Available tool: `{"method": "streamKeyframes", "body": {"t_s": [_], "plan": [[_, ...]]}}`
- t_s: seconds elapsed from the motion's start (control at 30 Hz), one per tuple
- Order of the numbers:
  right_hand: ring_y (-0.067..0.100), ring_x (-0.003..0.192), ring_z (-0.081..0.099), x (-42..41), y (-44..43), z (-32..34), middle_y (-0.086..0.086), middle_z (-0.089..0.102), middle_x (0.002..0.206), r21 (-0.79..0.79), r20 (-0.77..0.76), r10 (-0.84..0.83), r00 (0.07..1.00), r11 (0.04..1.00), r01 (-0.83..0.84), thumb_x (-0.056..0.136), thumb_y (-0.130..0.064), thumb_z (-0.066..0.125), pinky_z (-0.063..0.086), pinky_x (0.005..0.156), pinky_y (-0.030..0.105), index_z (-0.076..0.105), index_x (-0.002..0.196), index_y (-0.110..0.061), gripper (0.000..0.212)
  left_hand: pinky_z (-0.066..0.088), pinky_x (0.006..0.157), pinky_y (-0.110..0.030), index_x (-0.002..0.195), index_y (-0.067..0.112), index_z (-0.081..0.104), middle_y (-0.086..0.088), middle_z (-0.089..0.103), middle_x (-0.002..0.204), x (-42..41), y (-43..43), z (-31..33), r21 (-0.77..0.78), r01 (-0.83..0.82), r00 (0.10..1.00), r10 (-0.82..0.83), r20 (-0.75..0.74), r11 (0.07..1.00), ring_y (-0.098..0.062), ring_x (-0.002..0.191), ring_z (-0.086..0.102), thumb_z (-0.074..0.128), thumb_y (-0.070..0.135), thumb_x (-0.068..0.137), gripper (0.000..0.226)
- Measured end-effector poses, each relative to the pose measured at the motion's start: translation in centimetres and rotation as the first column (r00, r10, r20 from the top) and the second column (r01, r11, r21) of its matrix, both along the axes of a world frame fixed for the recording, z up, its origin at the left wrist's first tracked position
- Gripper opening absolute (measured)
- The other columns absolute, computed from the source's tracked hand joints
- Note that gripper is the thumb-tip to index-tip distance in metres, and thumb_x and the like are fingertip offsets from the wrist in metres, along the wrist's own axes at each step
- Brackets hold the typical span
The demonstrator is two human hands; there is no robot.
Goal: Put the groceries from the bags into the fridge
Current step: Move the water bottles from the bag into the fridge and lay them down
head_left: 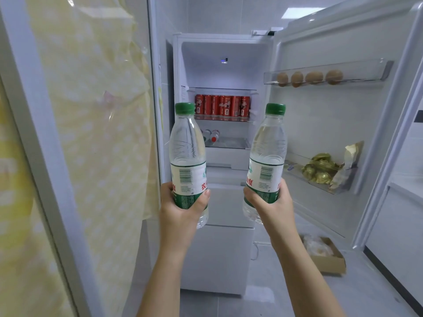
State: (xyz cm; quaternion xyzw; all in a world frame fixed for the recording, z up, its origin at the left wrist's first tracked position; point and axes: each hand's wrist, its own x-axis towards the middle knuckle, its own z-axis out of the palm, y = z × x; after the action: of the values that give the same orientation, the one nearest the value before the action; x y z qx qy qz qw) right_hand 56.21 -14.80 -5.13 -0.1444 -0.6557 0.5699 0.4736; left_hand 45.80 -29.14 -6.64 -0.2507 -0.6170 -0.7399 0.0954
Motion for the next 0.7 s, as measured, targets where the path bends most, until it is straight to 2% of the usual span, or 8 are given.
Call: {"method": "streamKeyframes", "body": {"t_s": [0.1, 0.2, 0.3, 0.37, 0.47, 0.57, 0.63, 0.7], "plan": [[0.009, 0.084, 0.067, -1.3, 1.2, -0.3, -0.008, 0.070, 0.091, 0.000, 0.011, 0.000, 1.000, 1.000, 0.000, 0.077, -0.010, 0.078, 0.051, 0.069, 0.023, 0.058, 0.104, -0.025, 0.036, 0.049, 0.067, -0.023, 0.093, 0.030, 0.047, 0.010, 0.064, 0.089, -1.4, 1.2, -0.4, 0.008, 0.000, 1.000, 0.000, 0.020, 1.000, -0.005, 0.078, 0.064, 0.084, 0.024, 0.072, 0.043], [0.010, 0.084, 0.067, -2.9, 2.6, -0.6, -0.008, 0.070, 0.091, 0.003, 0.022, -0.010, 1.000, 1.000, 0.010, 0.077, -0.010, 0.078, 0.053, 0.071, 0.025, 0.058, 0.104, -0.026, 0.037, 0.050, 0.067, -0.023, 0.093, 0.031, 0.047, 0.018, 0.065, 0.085, -3.1, 2.6, -0.6, 0.005, 0.006, 0.999, -0.007, 0.038, 1.000, -0.004, 0.078, 0.065, 0.082, 0.043, 0.061, 0.049], [0.009, 0.085, 0.067, -5.0, 4.2, -1.0, -0.009, 0.070, 0.092, 0.006, 0.025, -0.023, 0.999, 1.000, 0.023, 0.077, -0.009, 0.078, 0.052, 0.072, 0.024, 0.058, 0.104, -0.027, 0.038, 0.053, 0.070, -0.030, 0.096, 0.031, 0.047, 0.025, 0.065, 0.085, -5.3, 4.4, -1.0, -0.006, 0.030, 0.998, -0.030, 0.046, 1.000, -0.003, 0.078, 0.065, 0.083, 0.039, 0.064, 0.049], [0.009, 0.085, 0.067, -6.7, 5.4, -1.1, -0.009, 0.070, 0.092, 0.008, 0.023, -0.033, 0.999, 0.999, 0.033, 0.077, -0.009, 0.078, 0.052, 0.071, 0.024, 0.059, 0.104, -0.027, 0.038, 0.052, 0.071, -0.029, 0.096, 0.031, 0.049, 0.021, 0.066, 0.087, -7.2, 5.8, -1.2, 0.000, 0.031, 0.999, -0.031, 0.045, 1.000, -0.004, 0.080, 0.066, 0.084, 0.040, 0.063, 0.049], [0.014, 0.087, 0.067, -9.6, 7.4, -1.0, -0.006, 0.070, 0.093, 0.009, 0.028, -0.056, 0.998, 0.998, 0.056, 0.076, -0.009, 0.078, 0.056, 0.075, 0.030, 0.059, 0.105, -0.024, 0.037, 0.053, 0.073, -0.029, 0.096, 0.033, 0.049, 0.013, 0.067, 0.092, -10.4, 8.1, -1.1, -0.004, 0.029, 0.999, -0.028, 0.046, 1.000, -0.008, 0.086, 0.066, 0.078, 0.055, 0.054, 0.056], [0.020, 0.088, 0.068, -12.7, 9.5, -0.3, -0.003, 0.070, 0.092, 0.007, 0.023, -0.080, 0.996, 0.997, 0.080, 0.076, -0.008, 0.077, 0.057, 0.076, 0.035, 0.059, 0.103, -0.023, 0.036, 0.050, 0.067, -0.022, 0.096, 0.027, 0.048, 0.015, 0.065, 0.084, -13.7, 10.2, -0.3, -0.020, 0.043, 0.998, -0.042, 0.040, 0.999, -0.001, 0.076, 0.064, 0.085, 0.041, 0.061, 0.053], [0.015, 0.085, 0.067, -14.8, 10.6, 0.3, -0.004, 0.070, 0.091, 0.007, 0.012, -0.099, 0.995, 0.995, 0.099, 0.077, -0.007, 0.076, 0.055, 0.072, 0.029, 0.059, 0.102, -0.024, 0.035, 0.048, 0.063, -0.016, 0.095, 0.025, 0.048, 0.016, 0.063, 0.081, -16.0, 11.5, 0.3, -0.030, 0.053, 0.998, -0.052, 0.033, 0.998, 0.003, 0.072, 0.062, 0.086, 0.025, 0.070, 0.046], [0.009, 0.081, 0.066, -16.9, 11.7, 0.9, -0.006, 0.069, 0.090, 0.012, 0.001, -0.111, 0.994, 0.994, 0.111, 0.077, -0.007, 0.076, 0.053, 0.068, 0.021, 0.058, 0.101, -0.025, 0.035, 0.047, 0.060, -0.012, 0.095, 0.027, 0.047, 0.019, 0.064, 0.080, -18.3, 12.8, 0.7, -0.045, 0.068, 0.997, -0.067, 0.023, 0.997, 0.004, 0.072, 0.062, 0.084, 0.024, 0.072, 0.043]]}}
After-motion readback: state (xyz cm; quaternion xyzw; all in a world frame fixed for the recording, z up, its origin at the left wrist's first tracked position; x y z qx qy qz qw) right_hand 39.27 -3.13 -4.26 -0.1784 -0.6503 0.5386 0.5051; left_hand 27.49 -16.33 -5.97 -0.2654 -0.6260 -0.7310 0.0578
